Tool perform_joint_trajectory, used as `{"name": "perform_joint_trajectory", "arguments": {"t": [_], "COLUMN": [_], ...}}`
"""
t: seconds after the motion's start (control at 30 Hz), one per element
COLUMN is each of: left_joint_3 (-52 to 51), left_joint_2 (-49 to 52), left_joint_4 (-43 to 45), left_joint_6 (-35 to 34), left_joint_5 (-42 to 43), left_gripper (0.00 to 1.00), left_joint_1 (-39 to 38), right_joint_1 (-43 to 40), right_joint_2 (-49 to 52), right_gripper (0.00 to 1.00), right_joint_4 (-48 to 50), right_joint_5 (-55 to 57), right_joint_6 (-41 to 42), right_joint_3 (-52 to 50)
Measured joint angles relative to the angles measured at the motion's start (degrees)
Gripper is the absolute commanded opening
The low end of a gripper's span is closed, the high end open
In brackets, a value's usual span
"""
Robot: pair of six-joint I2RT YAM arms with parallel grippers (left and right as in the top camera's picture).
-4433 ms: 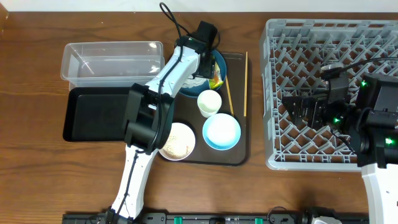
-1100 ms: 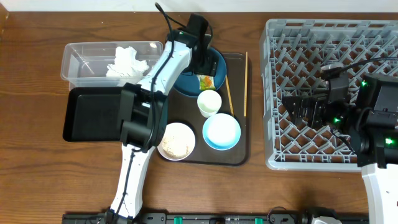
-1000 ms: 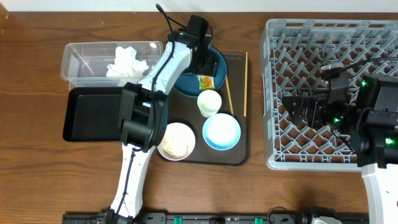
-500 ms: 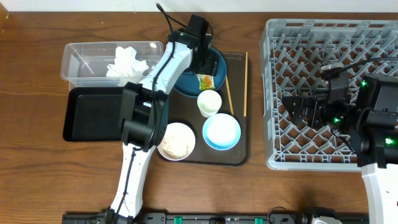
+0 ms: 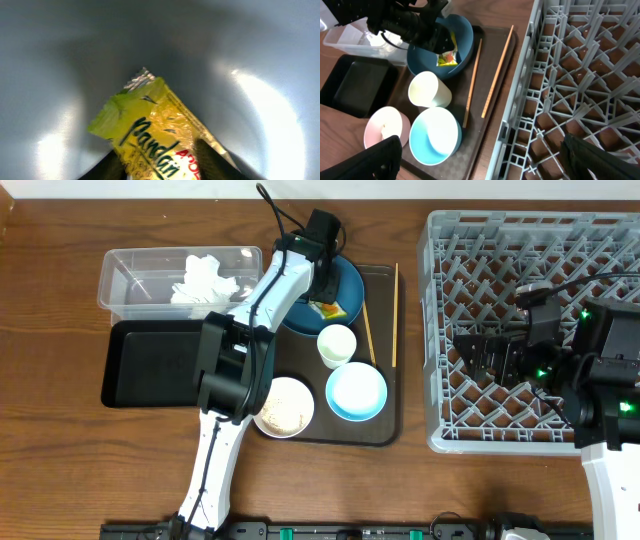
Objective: Sort waste into correct bins and load items into the dishwasher rack
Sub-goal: 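Carry the yellow wrapper left and drop it into the clear bin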
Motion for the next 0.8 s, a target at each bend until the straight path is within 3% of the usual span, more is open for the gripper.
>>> {"name": "perform_joint_trajectory", "arguments": {"t": [0.17,0.5,0.8], "left_joint_3": [0.0,0.1,0.8], "left_joint_2": [0.0,-3.5,-22.1], "left_joint_4": [-0.8,-3.2,-3.9], "left_joint_6": [0.2,0.3,0.1], "left_joint_5": [-3.1,-6.8,-7.3], "left_gripper": [0.06,0.06,0.06], "left_joint_1": [0.0,0.2,4.2], "right_joint_1": [0.0,0.0,0.0], "right_joint_2": [0.0,0.0,0.0], "right_gripper": [0.99,0.99,0.99], "right_joint_4": [0.0,-0.2,-0.3], "right_joint_5": [0.0,0.1,0.1], "right_joint_6": [0.0,0.0,0.0], "right_joint_3": [0.0,0.0,0.0]}}
